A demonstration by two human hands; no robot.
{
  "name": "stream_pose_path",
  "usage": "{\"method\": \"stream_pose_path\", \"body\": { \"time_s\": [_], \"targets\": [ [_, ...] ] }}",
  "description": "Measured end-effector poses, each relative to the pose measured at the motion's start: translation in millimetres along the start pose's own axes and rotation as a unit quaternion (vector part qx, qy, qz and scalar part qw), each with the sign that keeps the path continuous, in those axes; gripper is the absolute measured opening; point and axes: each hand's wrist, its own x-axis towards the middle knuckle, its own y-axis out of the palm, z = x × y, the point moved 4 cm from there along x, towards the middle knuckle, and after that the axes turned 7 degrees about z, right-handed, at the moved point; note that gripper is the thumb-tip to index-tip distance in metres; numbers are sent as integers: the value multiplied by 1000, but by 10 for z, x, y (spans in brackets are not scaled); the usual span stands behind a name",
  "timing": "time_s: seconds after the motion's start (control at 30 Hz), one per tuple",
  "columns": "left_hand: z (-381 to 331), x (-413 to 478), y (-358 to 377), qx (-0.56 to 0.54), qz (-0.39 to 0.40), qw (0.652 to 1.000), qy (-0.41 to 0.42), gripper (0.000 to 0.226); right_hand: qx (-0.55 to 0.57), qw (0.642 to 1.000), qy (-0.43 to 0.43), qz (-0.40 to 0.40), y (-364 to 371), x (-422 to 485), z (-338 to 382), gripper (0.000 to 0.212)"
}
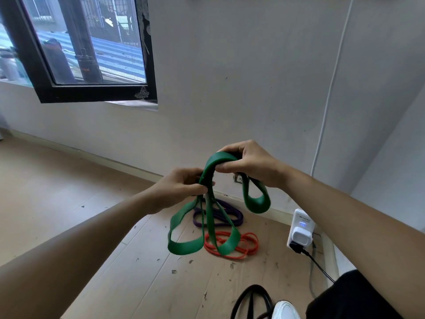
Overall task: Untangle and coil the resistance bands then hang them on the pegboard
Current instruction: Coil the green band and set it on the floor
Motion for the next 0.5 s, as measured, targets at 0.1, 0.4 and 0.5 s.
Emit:
{"method": "stream_pose_path", "body": {
  "time_s": [0.1, 0.4, 0.5],
  "targets": [
    [20, 29, 88, 6, -18, 1000, 5, 50, 25, 1000, -6, -6, 24, 8, -3, 22],
    [-54, 53, -106, 57, -100, 993, 14, 25, 114, 993, 12, -18, -172, -48, -161, 21],
    [-90, 43, -216, 82, -99, 992, 1, 30, 177, 983, 24, -35, -263, -70, -220, 29]
  ]
}}
